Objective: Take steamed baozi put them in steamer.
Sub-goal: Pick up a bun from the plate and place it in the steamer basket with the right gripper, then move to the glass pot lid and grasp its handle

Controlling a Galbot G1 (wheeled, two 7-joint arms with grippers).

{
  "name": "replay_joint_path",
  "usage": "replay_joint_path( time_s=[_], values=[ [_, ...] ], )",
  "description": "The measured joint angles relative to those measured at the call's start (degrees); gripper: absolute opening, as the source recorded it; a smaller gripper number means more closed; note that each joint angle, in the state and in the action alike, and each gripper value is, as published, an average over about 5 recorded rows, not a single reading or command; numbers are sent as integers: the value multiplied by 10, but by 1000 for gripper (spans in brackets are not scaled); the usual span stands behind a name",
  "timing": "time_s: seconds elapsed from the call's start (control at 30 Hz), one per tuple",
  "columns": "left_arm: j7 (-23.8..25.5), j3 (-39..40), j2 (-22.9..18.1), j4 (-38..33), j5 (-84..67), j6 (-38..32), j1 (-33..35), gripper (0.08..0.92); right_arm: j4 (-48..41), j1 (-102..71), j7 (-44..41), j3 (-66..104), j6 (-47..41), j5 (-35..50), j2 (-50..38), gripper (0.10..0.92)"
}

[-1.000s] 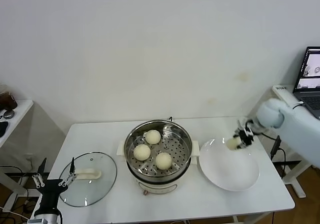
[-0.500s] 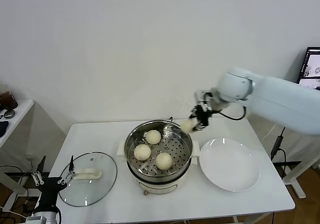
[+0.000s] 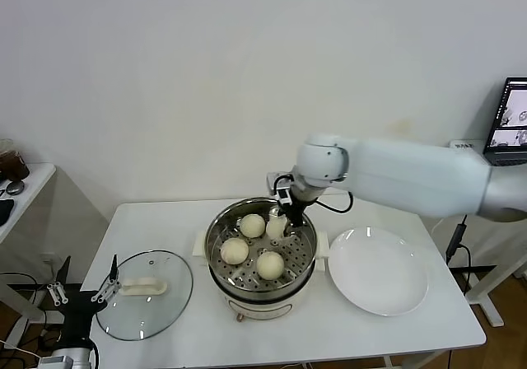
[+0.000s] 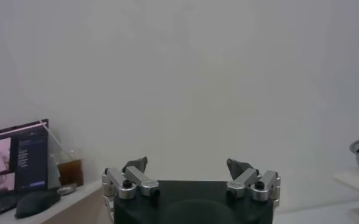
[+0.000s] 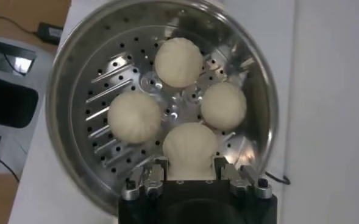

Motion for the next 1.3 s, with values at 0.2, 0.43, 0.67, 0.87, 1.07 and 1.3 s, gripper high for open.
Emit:
replay_joint_path(
  time_s=[0.2,0.43,0.67,0.87,1.07,1.3],
  values=[
    [0,-2,0,1,-1,0,1,823,-30,-22,2,-1,-5,-25,23,467],
    [0,-3,0,2,-2,-1,-1,823,-44,-36,3,-2,-9,-36,33,476],
    [0,-3,-1,1,-2,-1,0,823,-43,-37,2,3,-11,-41,31,661],
    [0,-5,0,-1,-3,-1,1,823,-25,-29,8,17,-19,-34,12,805],
    [1,-6,-1,-3,-4,-2,2,823,18,-32,25,49,-26,-18,-31,822],
    [1,-11,-6,-4,-6,-6,5,823,96,-100,115,142,-22,19,-120,823]
  ],
)
